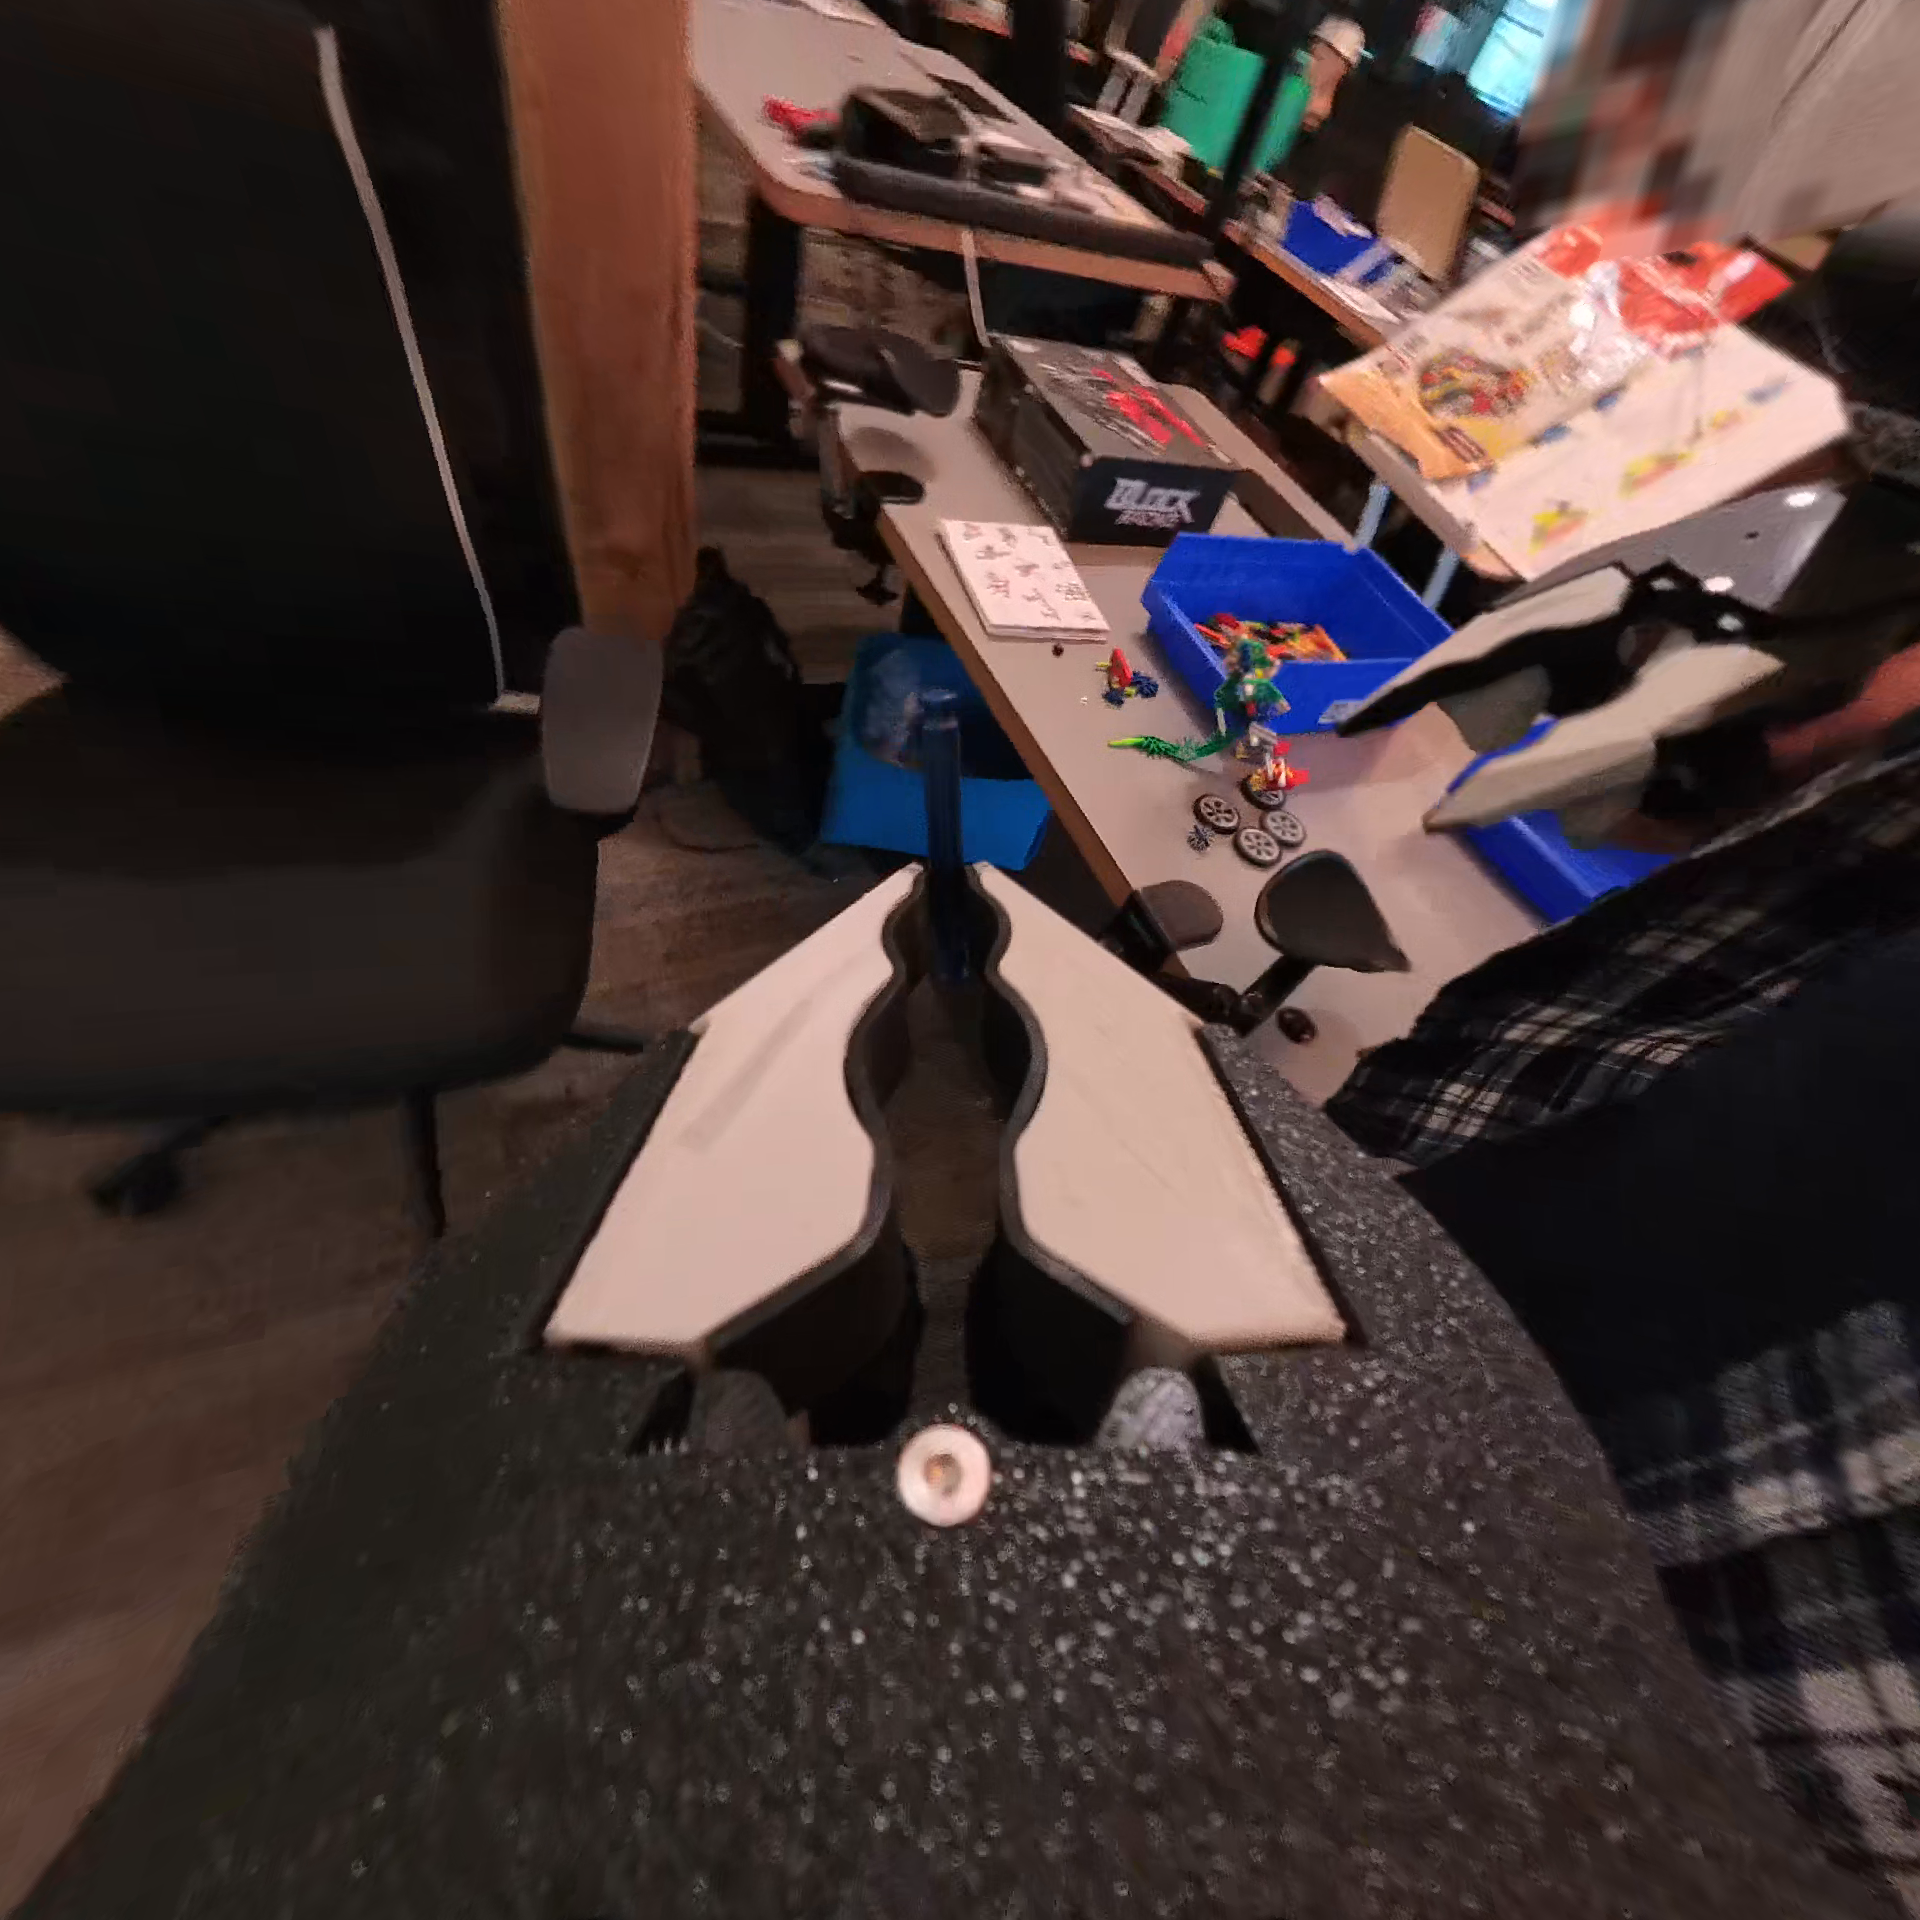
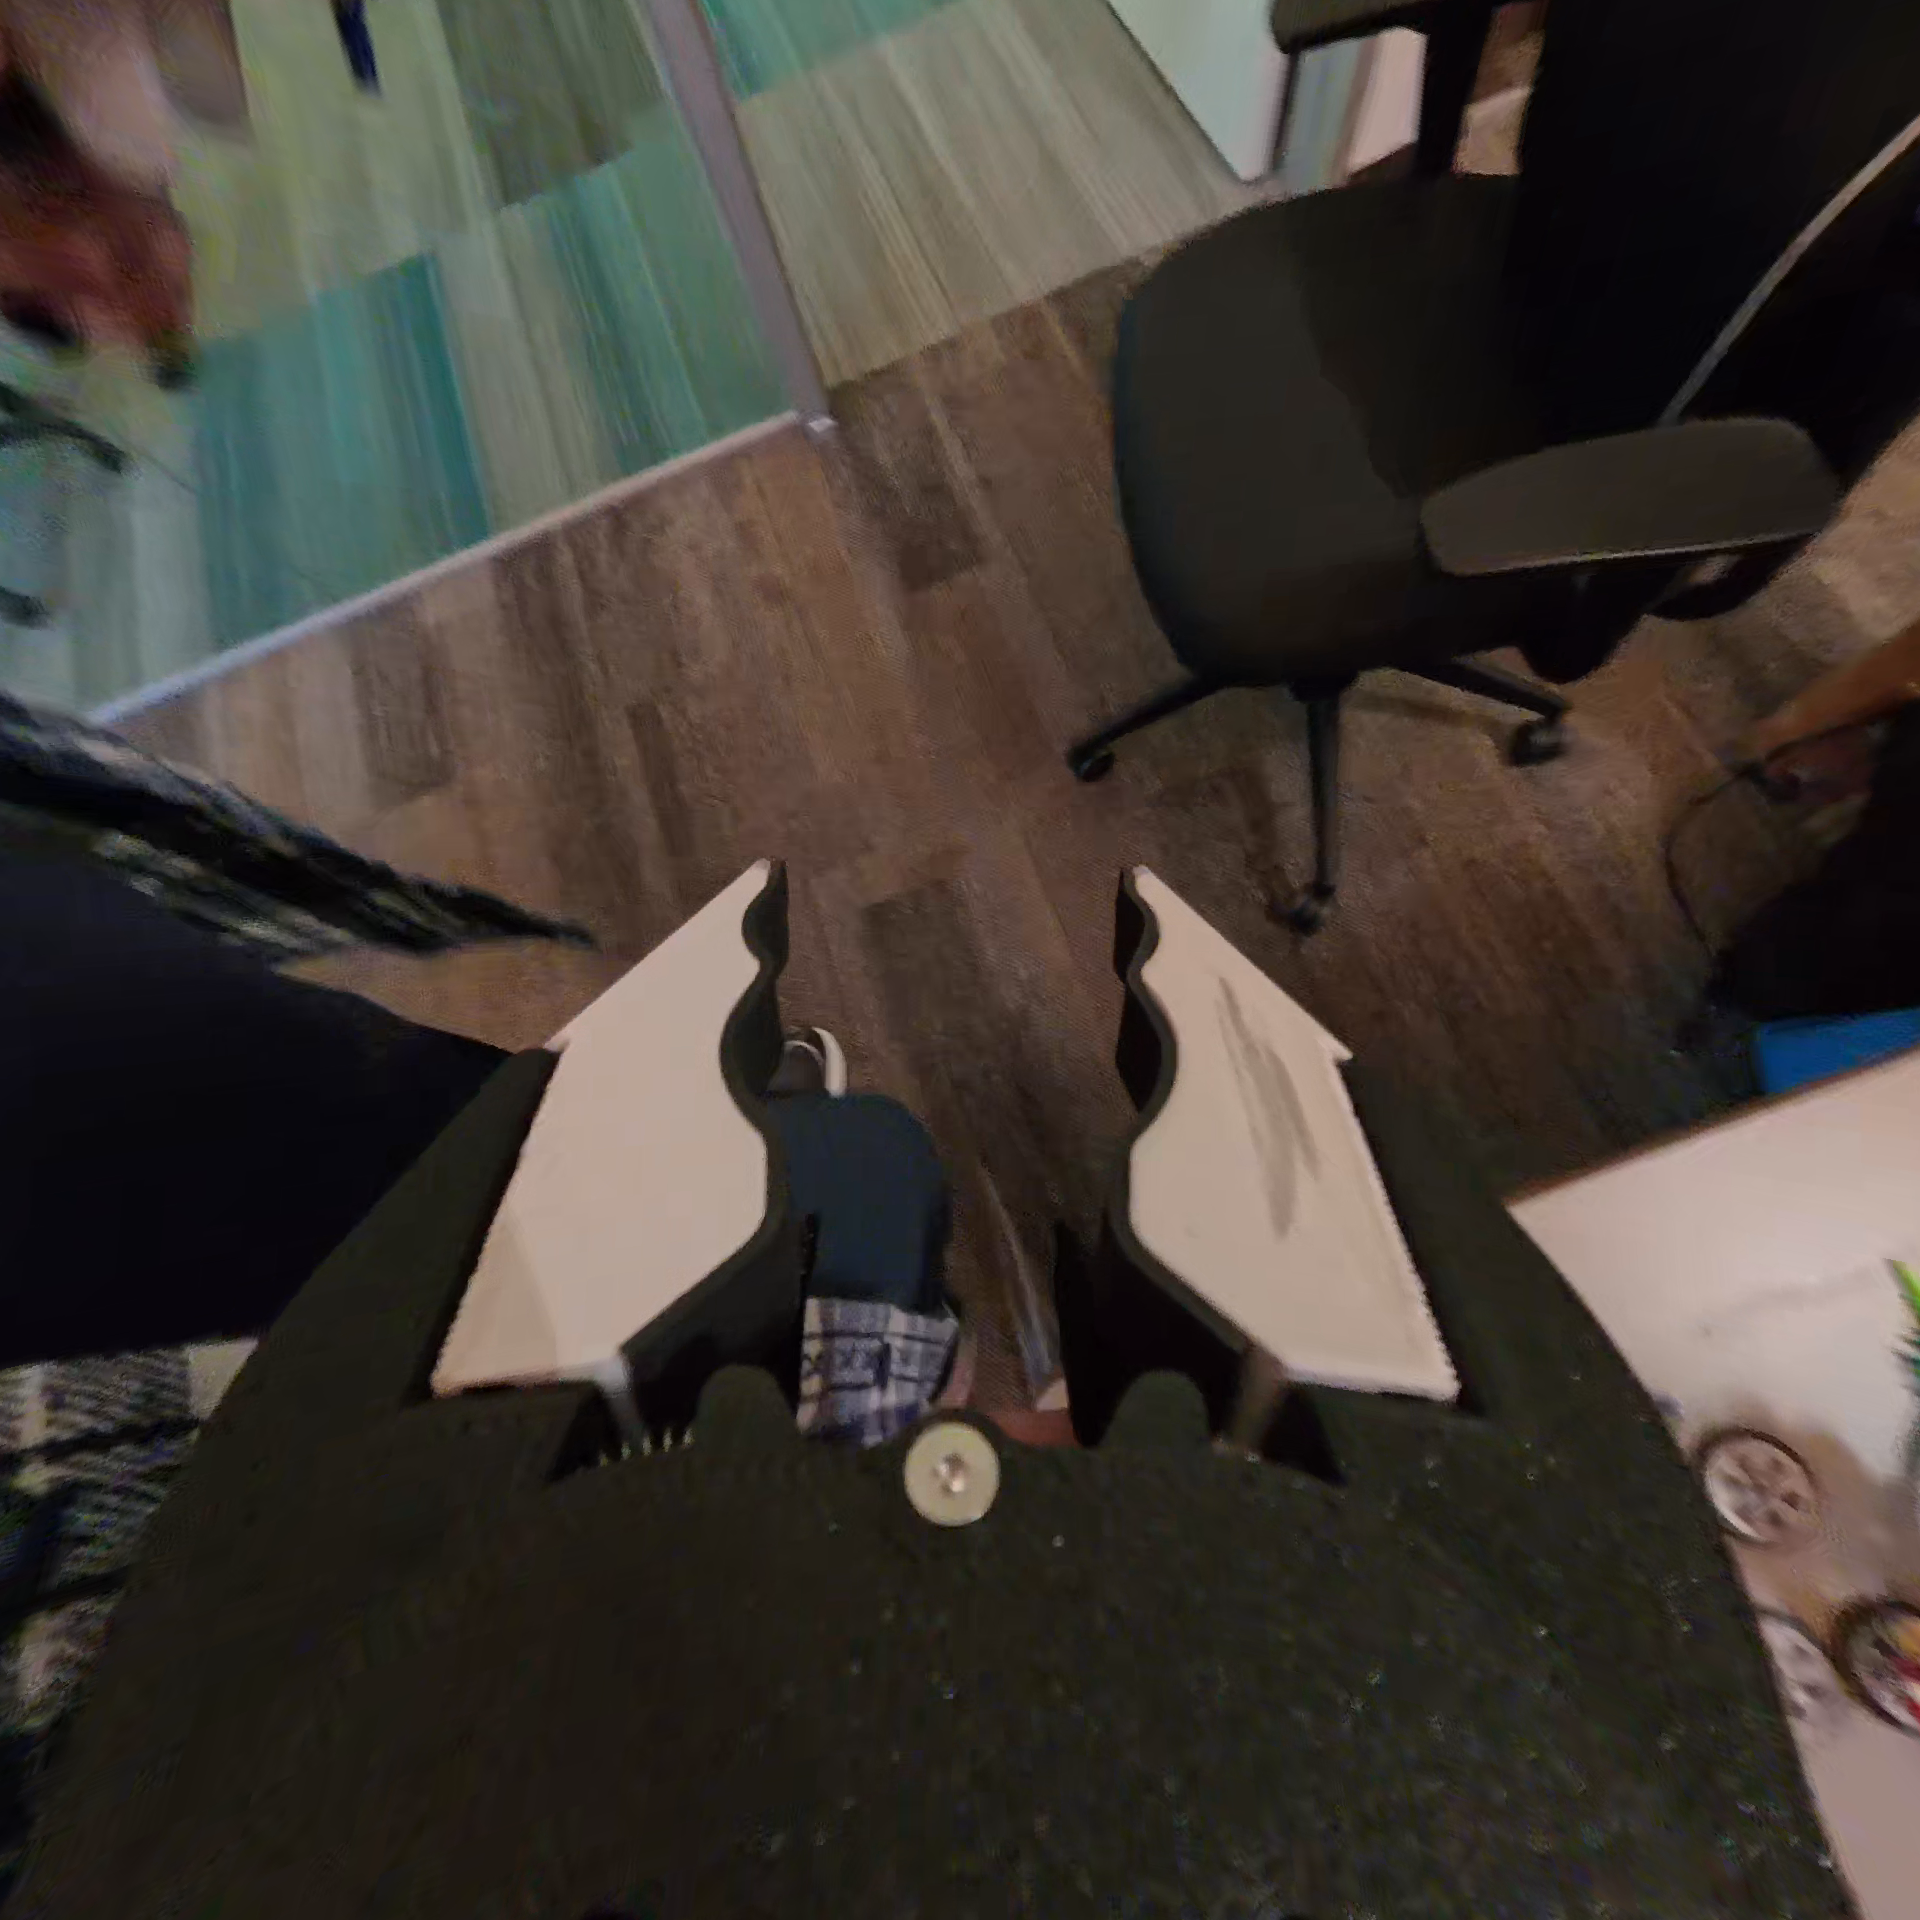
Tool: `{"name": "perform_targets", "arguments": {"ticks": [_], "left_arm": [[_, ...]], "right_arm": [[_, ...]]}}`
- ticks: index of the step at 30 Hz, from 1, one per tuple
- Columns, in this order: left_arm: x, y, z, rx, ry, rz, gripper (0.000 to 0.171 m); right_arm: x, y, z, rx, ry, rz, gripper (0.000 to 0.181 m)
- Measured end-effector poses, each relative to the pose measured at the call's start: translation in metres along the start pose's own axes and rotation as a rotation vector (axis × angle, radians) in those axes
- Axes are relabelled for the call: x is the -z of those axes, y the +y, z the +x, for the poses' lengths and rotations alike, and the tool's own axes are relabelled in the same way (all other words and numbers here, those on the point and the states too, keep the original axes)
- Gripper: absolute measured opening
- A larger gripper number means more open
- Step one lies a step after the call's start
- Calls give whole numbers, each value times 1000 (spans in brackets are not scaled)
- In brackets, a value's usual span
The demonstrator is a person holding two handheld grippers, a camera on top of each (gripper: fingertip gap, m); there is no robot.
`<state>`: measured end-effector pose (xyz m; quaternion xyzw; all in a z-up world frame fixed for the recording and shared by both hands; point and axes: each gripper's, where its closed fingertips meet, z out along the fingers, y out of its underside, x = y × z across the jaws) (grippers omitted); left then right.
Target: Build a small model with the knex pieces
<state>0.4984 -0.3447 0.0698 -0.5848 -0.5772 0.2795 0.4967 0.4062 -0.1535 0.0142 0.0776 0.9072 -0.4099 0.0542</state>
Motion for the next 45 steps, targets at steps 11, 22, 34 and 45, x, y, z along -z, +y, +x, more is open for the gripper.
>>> {"name": "perform_targets", "arguments": {"ticks": [11, 22, 34, 45], "left_arm": [[-196, -104, -57, -156, 355, -44, 4], [-456, -158, 58, -294, 764, -199, 4], [-659, -69, 258, -462, 1193, -506, 4], [-731, 27, 341, -676, 1263, -684, 82]], "right_arm": [[2, 5, 97, -340, 313, 55, 63], [83, -6, 266, -510, 651, 189, 62], [179, 114, 210, -1115, 1224, 157, 62], [145, 83, 177, -1424, 1444, 170, 62]]}}
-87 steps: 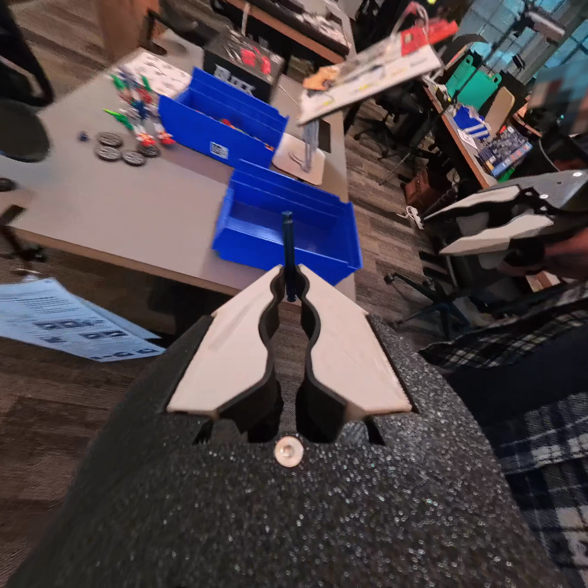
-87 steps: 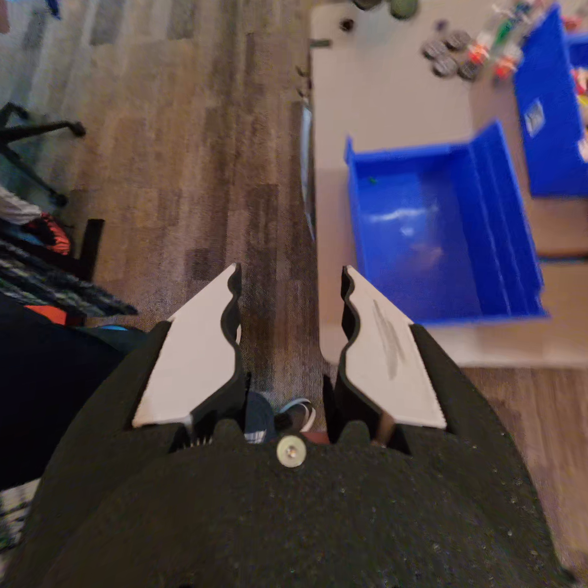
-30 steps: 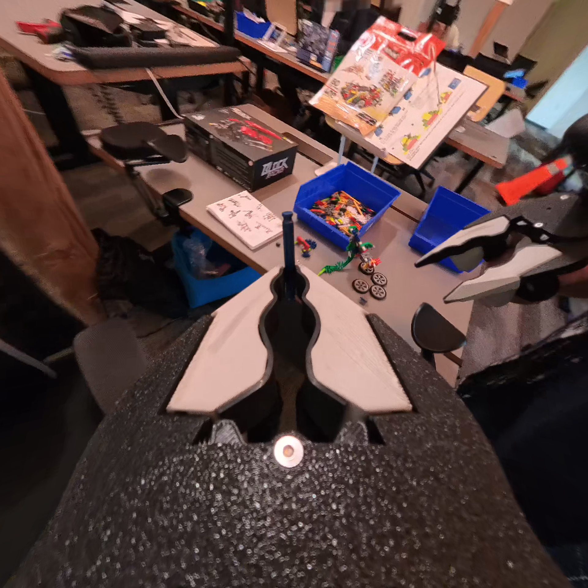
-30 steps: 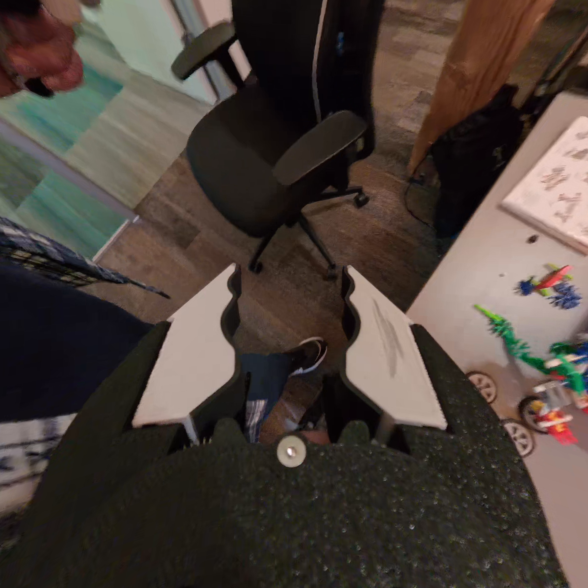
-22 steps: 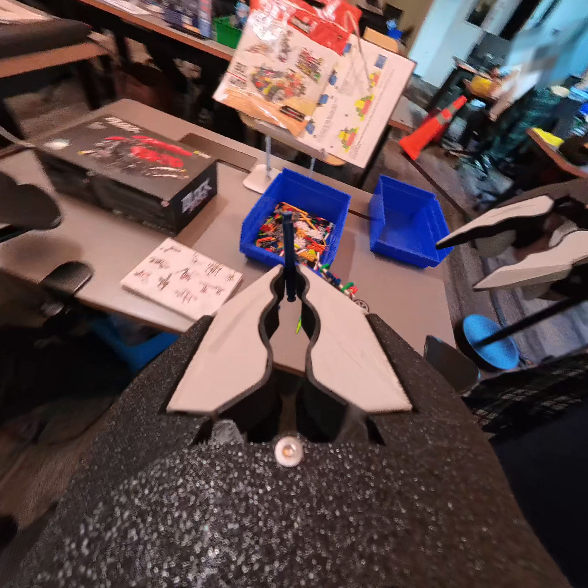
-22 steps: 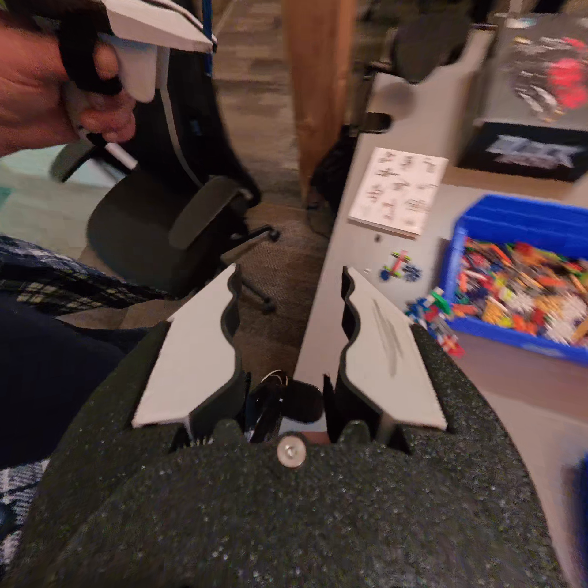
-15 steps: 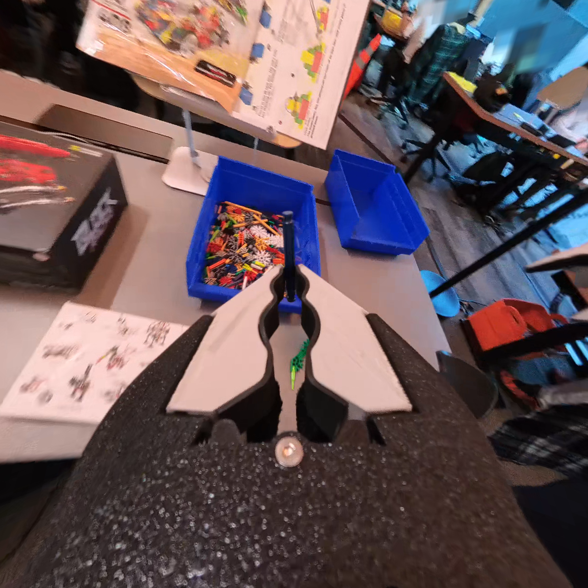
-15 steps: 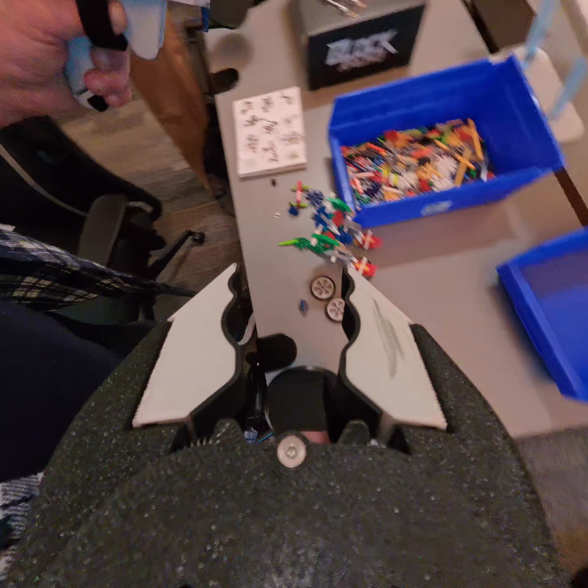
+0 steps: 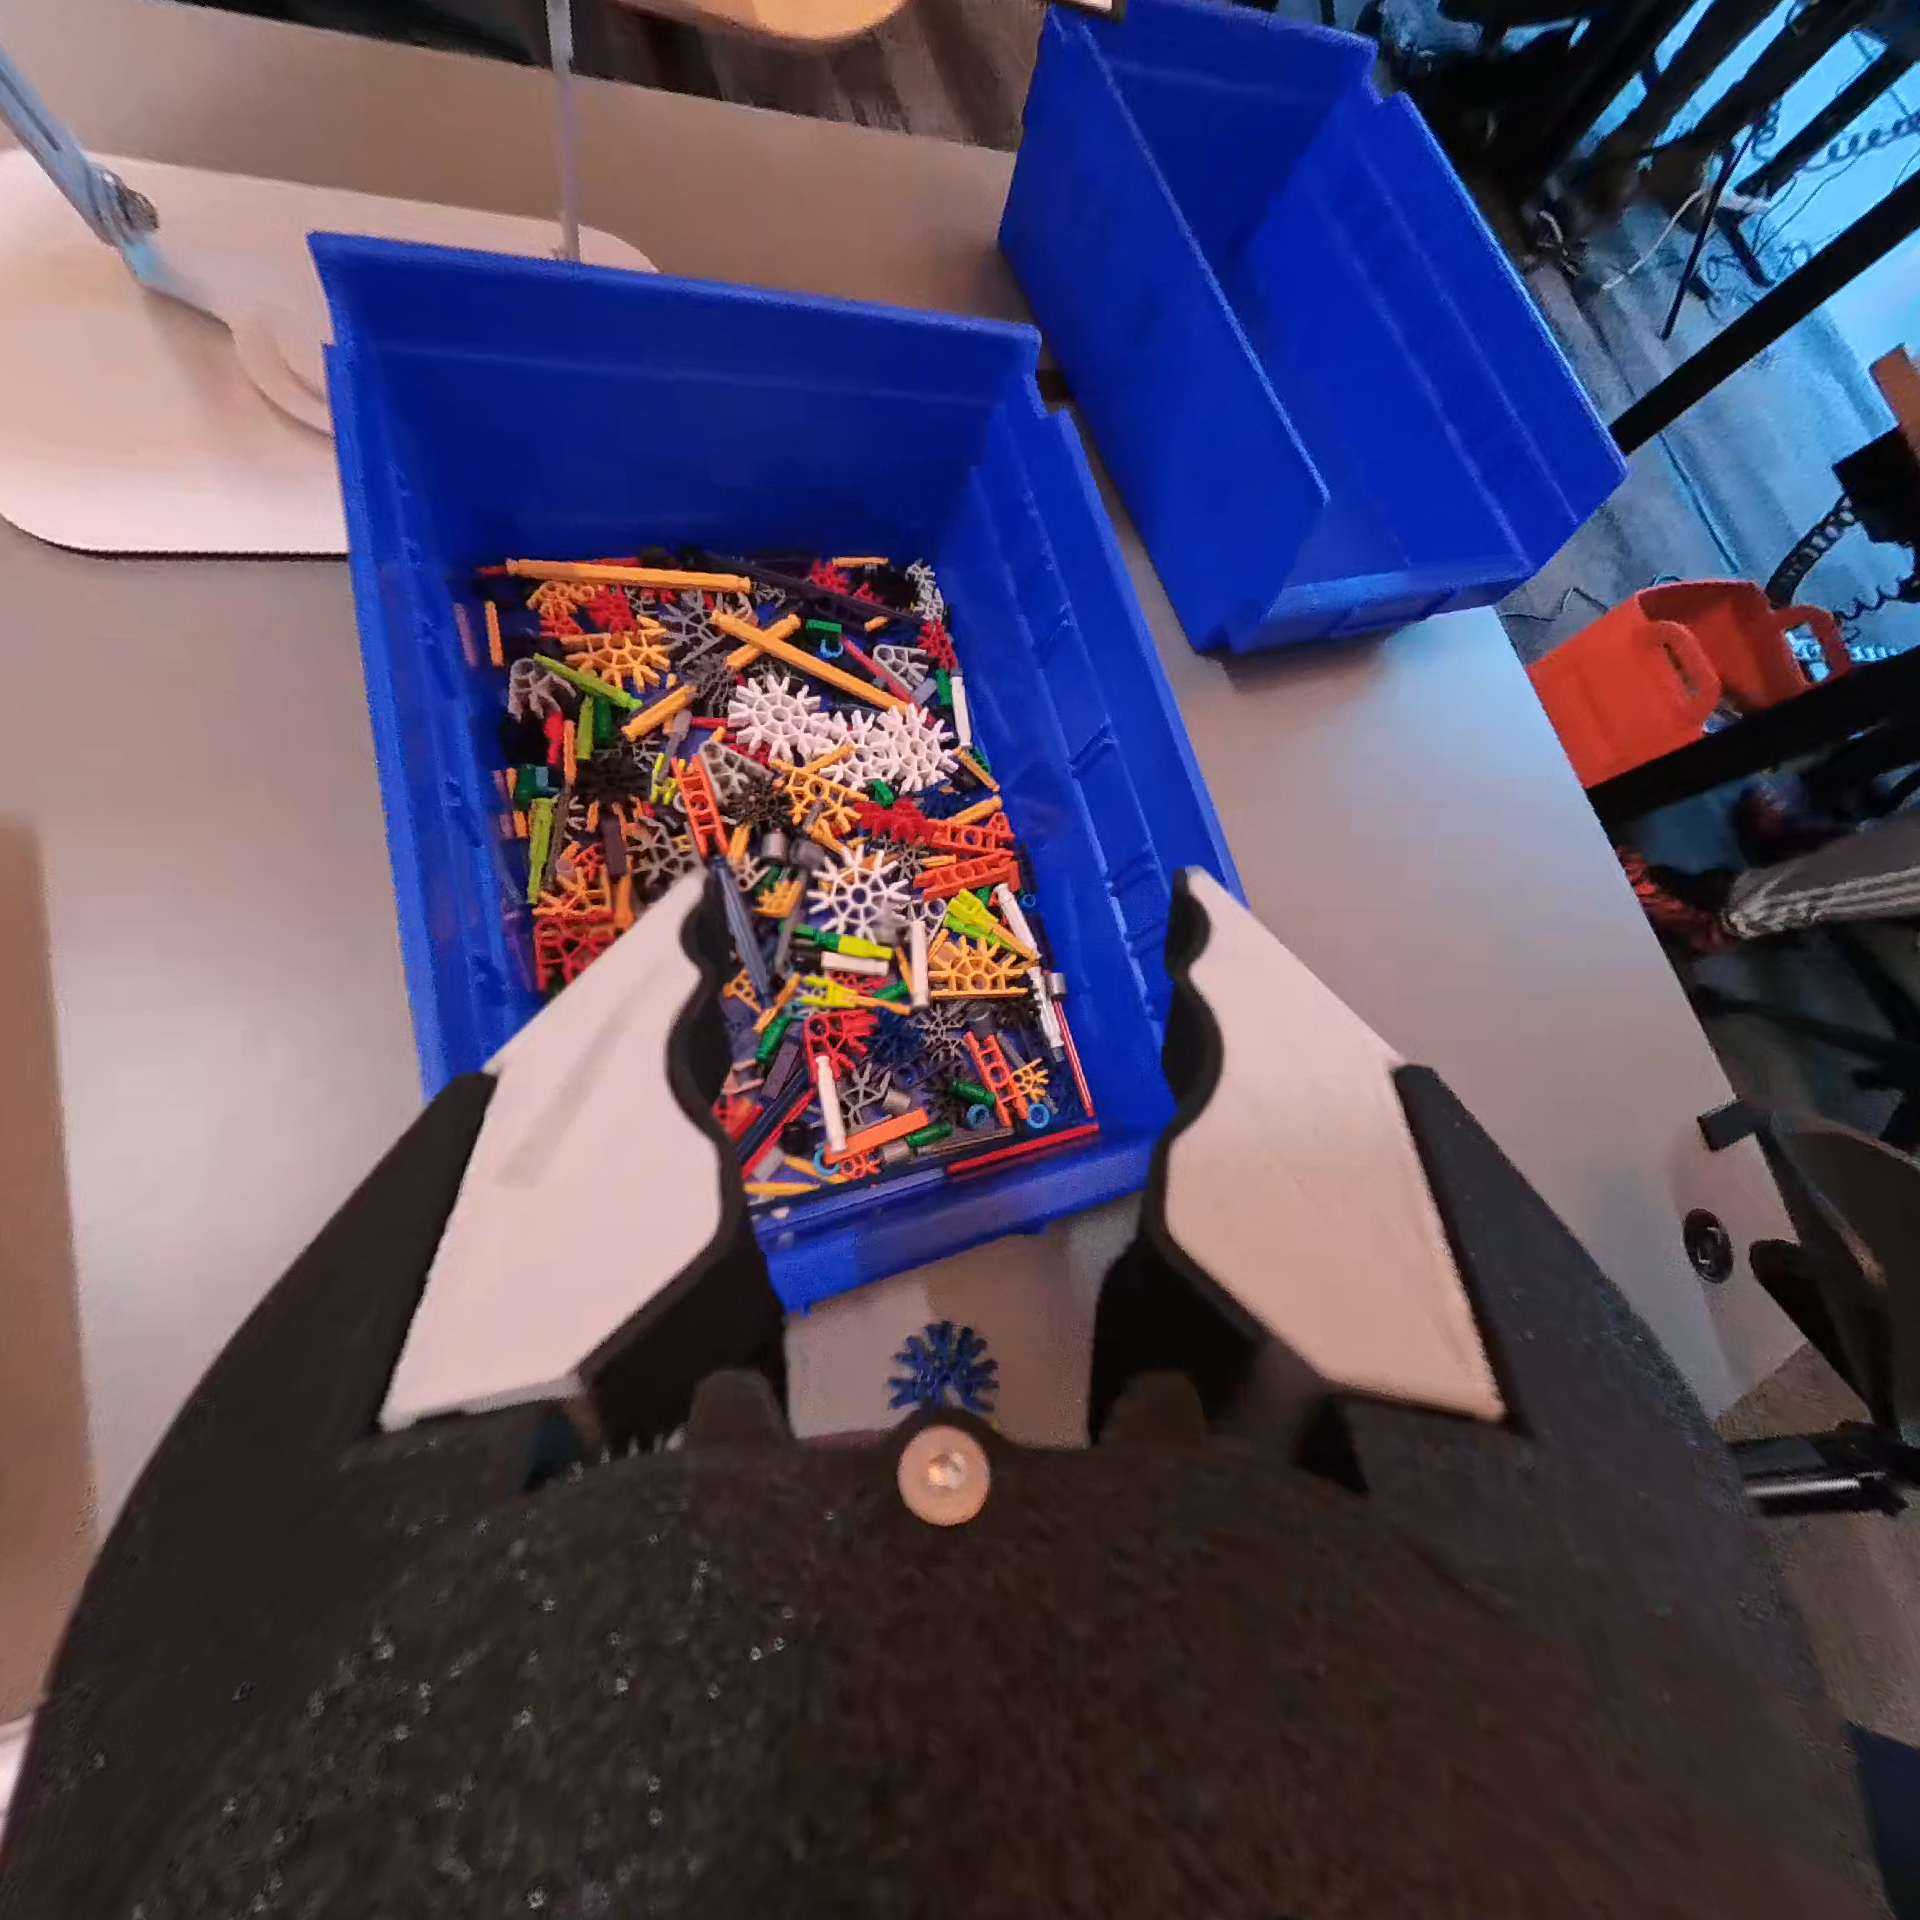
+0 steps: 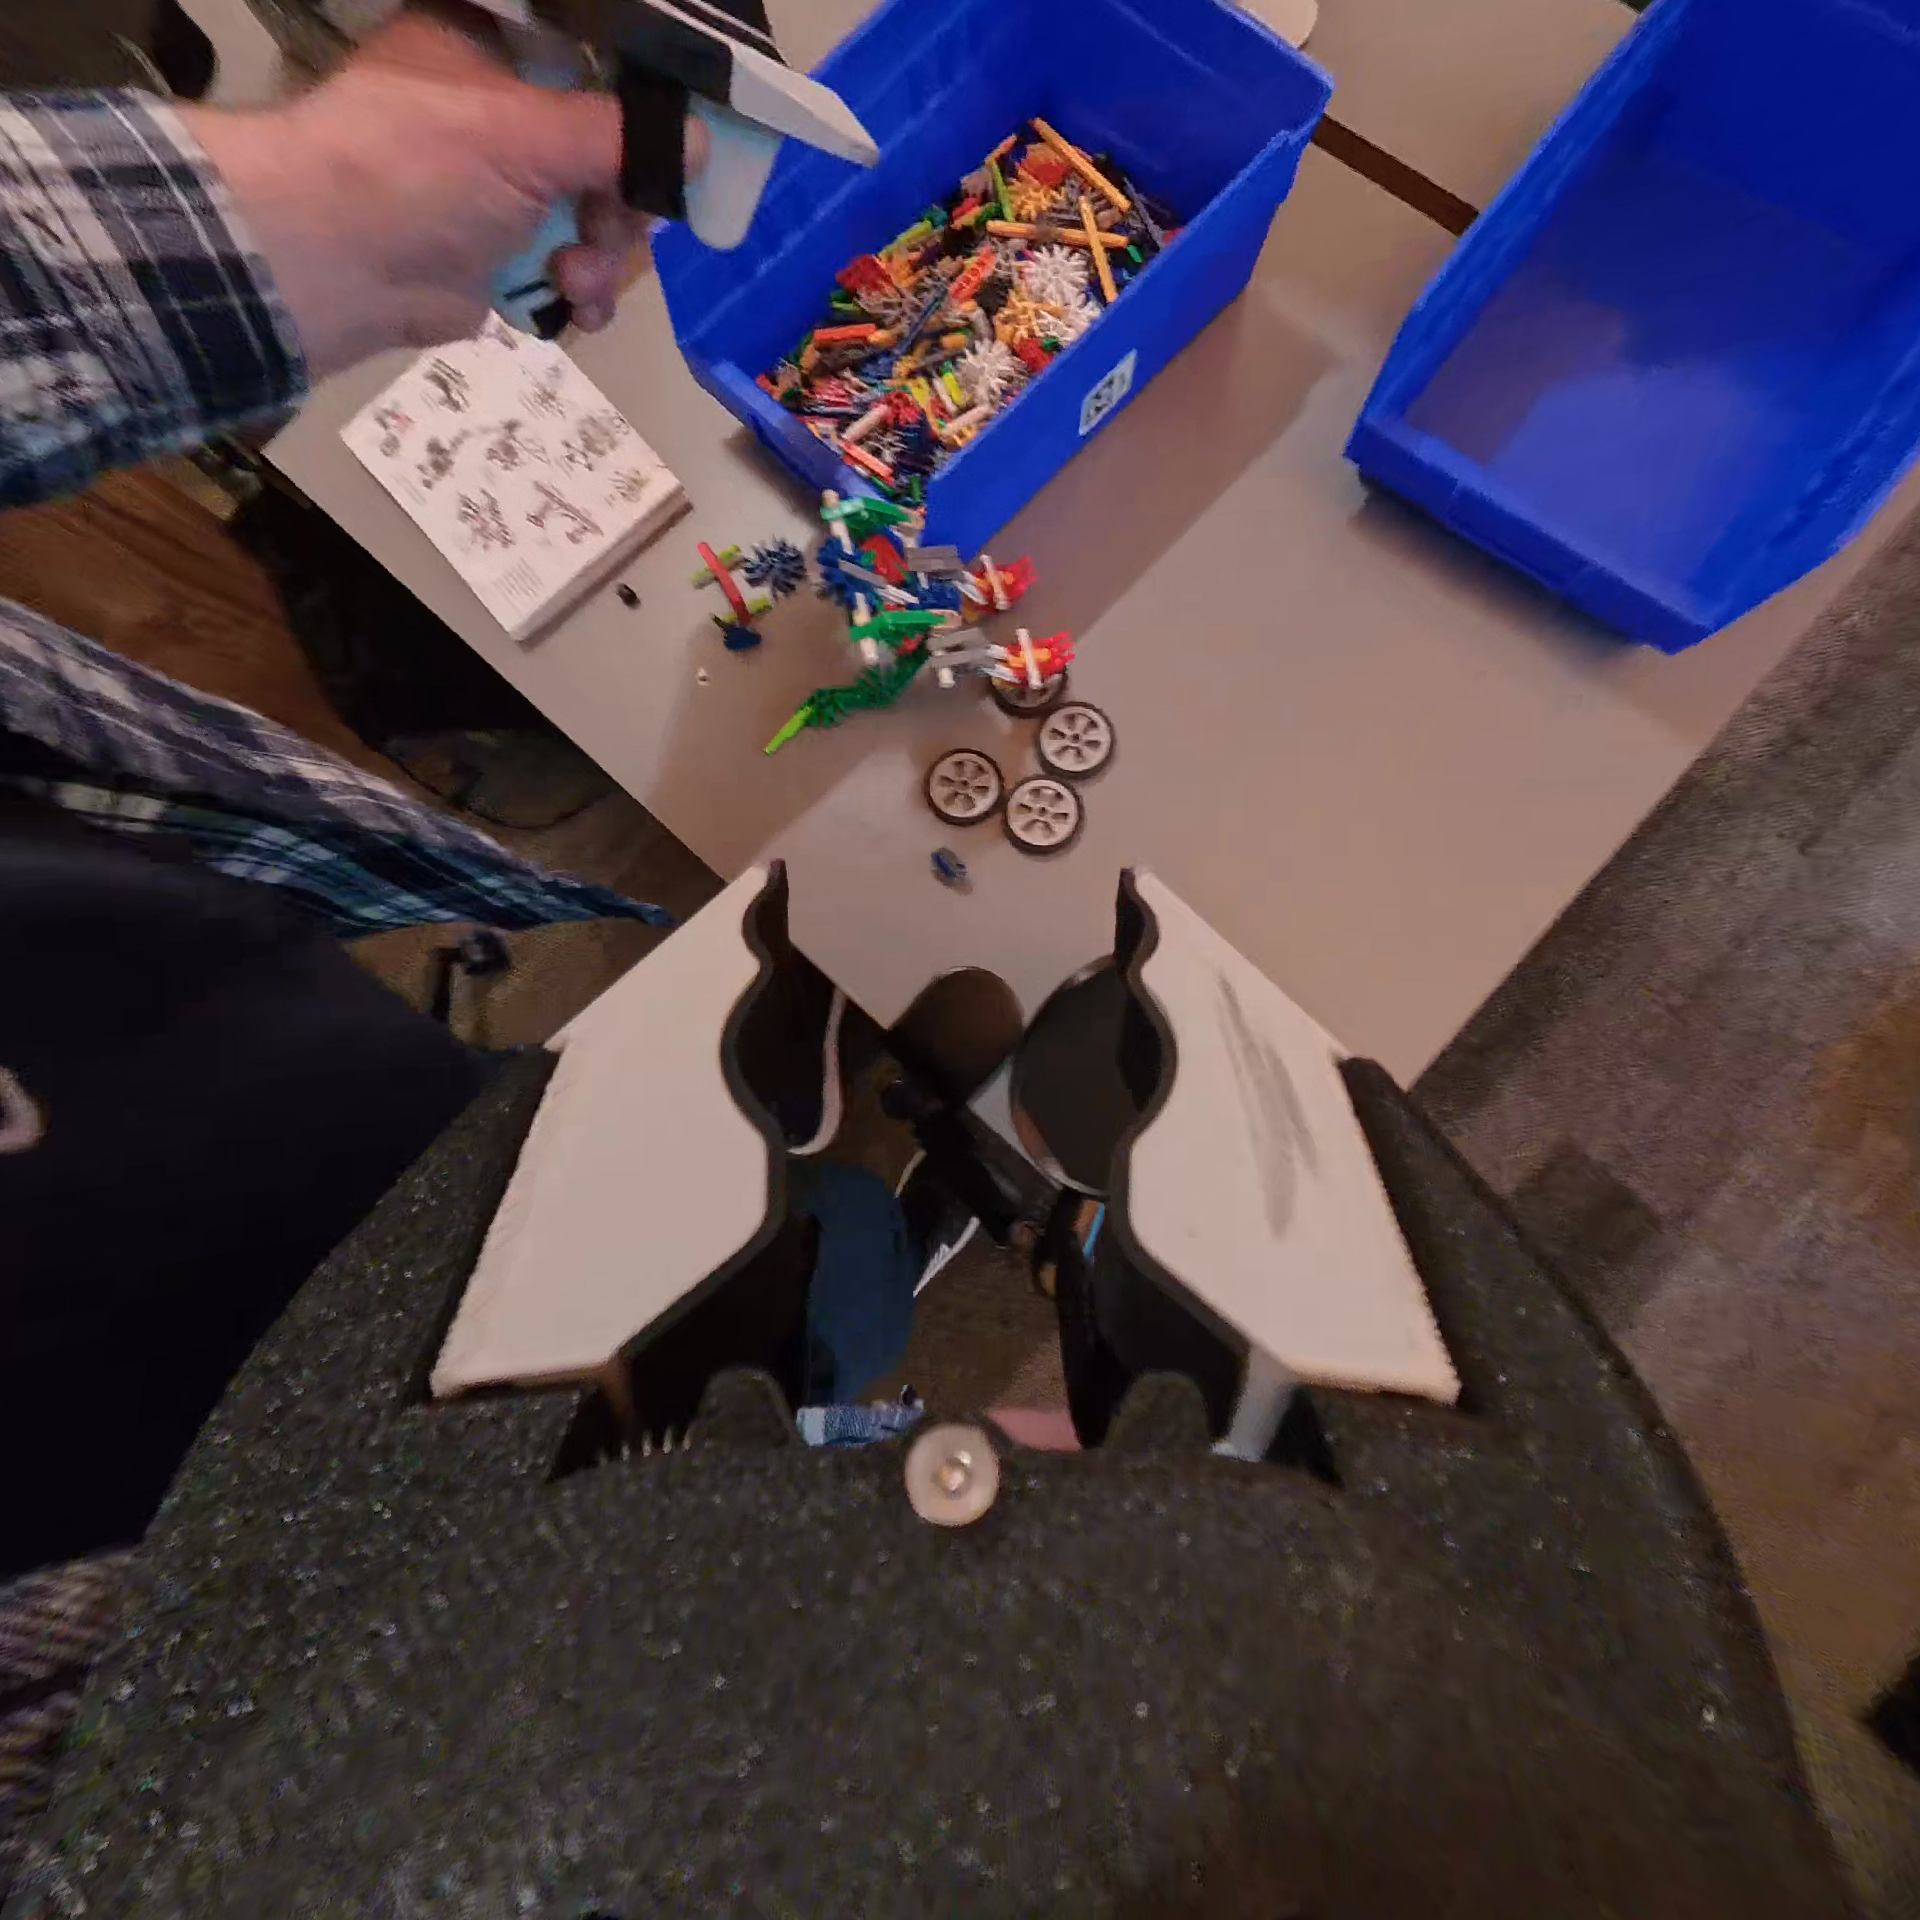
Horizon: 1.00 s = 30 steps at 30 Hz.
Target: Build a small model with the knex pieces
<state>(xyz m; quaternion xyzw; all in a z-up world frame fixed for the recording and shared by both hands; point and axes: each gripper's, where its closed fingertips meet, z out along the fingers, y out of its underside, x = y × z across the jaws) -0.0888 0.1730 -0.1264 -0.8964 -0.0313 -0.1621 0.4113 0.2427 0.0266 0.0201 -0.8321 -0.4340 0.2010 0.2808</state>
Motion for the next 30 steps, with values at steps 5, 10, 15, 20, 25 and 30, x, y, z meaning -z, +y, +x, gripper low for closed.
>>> {"name": "perform_targets", "arguments": {"ticks": [5, 10, 15, 20, 25, 30], "left_arm": [[68, 28, 6, 84, -22, 68, 79], [181, 167, -5, 95, -223, -83, 74], [327, 279, -54, 80, -527, -249, 67], [437, 343, -122, -63, -759, -473, 65], [483, 371, -155, 44, -788, -479, 66], [507, 390, -171, 25, -821, -502, 64]], "right_arm": [[10, 3, -10, 46, 15, 31, 62], [25, 33, 3, -23, -10, 42, 62], [33, 56, 7, 43, -64, 25, 62], [31, 49, -11, 127, -149, 32, 62], [32, 27, -39, 288, -190, 41, 62], [24, 28, -56, 314, -212, -7, 62]]}}
